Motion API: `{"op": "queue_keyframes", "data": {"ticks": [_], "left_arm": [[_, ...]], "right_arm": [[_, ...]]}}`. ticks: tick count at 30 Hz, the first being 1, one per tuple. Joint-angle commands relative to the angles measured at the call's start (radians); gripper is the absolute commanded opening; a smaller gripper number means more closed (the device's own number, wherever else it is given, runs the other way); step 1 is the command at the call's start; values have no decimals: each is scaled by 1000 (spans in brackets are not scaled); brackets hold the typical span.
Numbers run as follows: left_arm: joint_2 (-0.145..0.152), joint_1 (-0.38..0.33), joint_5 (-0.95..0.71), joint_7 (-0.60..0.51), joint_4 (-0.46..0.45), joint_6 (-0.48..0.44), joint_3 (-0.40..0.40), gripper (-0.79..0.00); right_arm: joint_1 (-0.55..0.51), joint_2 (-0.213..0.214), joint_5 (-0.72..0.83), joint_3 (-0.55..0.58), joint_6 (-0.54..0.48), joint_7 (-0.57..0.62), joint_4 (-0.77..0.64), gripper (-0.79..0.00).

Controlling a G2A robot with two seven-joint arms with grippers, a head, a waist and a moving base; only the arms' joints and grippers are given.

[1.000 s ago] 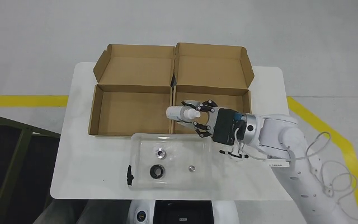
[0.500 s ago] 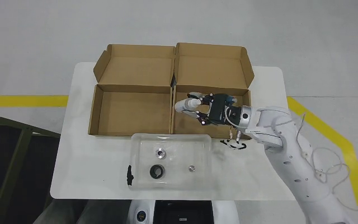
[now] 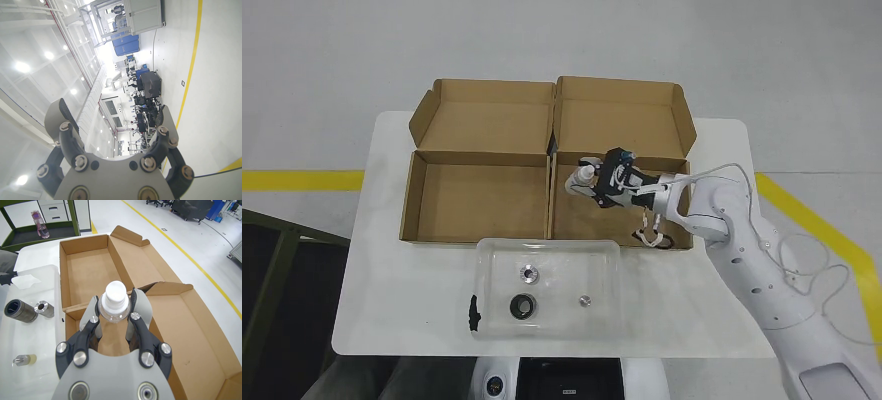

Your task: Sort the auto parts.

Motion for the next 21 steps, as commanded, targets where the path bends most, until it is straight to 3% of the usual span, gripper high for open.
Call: {"op": "queue_keyframes", "data": {"ticks": [1,21], "left_arm": [[0,0,0,0,0,0,0,0],[0,0,0,0,0,0,0,0]], "right_arm": [[16,-6,-1,-20,4,0,28,-785],[128,-57,-39,-147,40,9,237,-785]]}}
